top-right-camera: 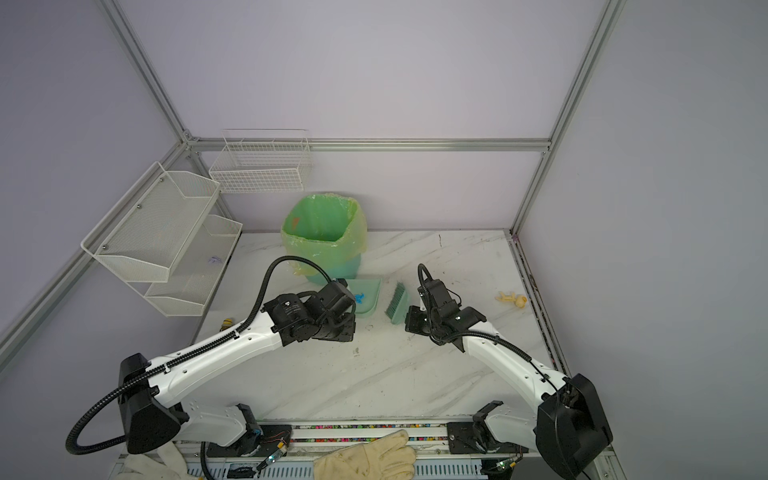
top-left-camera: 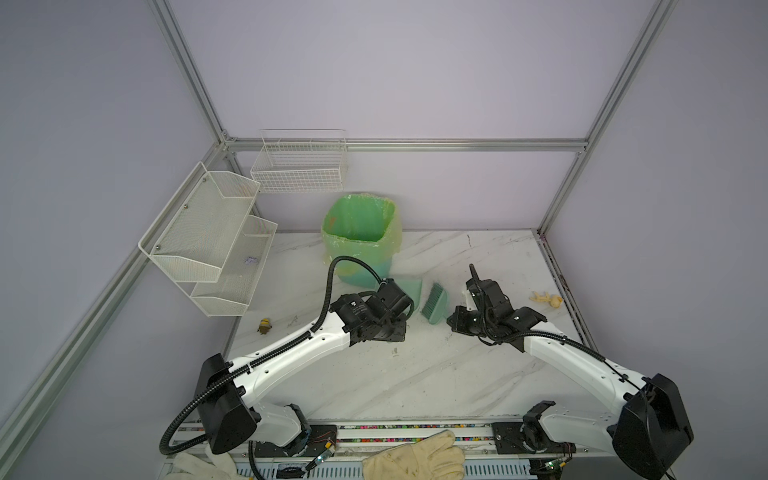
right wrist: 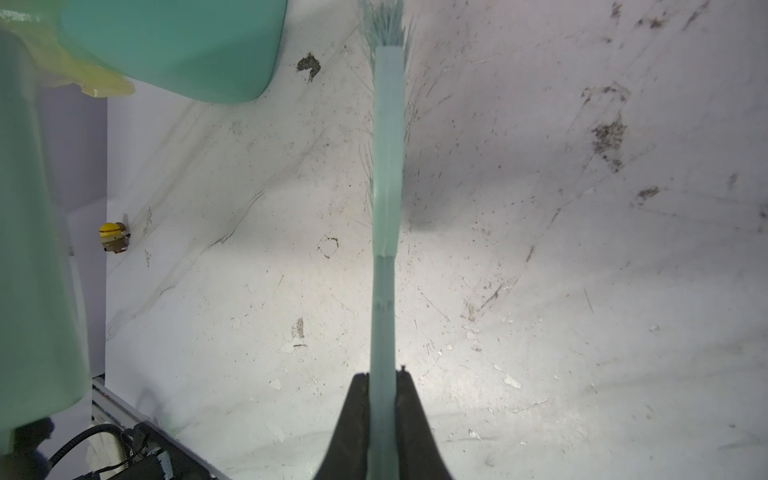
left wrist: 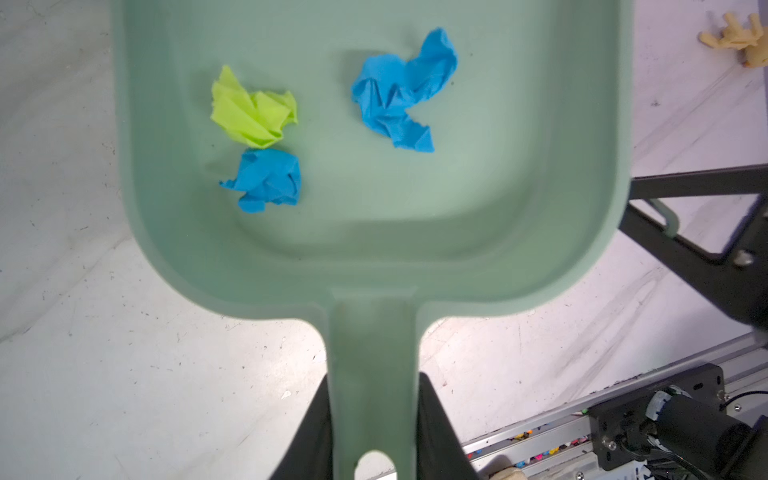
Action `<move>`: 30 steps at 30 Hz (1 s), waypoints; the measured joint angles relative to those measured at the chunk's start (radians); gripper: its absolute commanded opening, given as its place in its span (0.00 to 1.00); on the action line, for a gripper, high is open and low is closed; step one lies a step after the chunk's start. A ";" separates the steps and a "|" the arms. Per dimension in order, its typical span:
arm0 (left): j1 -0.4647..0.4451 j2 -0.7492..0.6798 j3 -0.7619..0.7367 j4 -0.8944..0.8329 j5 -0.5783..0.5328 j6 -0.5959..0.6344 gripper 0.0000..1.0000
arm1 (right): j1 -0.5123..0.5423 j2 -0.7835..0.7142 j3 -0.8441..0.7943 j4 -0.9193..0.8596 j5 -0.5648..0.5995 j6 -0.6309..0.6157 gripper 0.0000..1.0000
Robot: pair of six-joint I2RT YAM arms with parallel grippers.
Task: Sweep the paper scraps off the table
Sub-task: 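Raise the loaded dustpan and carry it to the green bin with the left gripper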
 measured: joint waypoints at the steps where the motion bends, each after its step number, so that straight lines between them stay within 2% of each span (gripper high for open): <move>1: 0.000 0.013 0.020 -0.001 0.000 0.006 0.00 | -0.002 0.000 0.000 0.002 -0.002 0.000 0.00; 9: 0.000 0.115 0.155 -0.005 0.004 0.075 0.00 | -0.005 0.000 0.000 0.017 -0.014 0.002 0.00; 19: 0.006 0.166 0.305 -0.003 0.010 0.137 0.00 | -0.010 0.000 -0.013 0.032 -0.018 0.005 0.00; 30: 0.095 0.186 0.382 0.015 0.061 0.156 0.00 | -0.011 0.004 -0.012 0.034 -0.021 0.004 0.00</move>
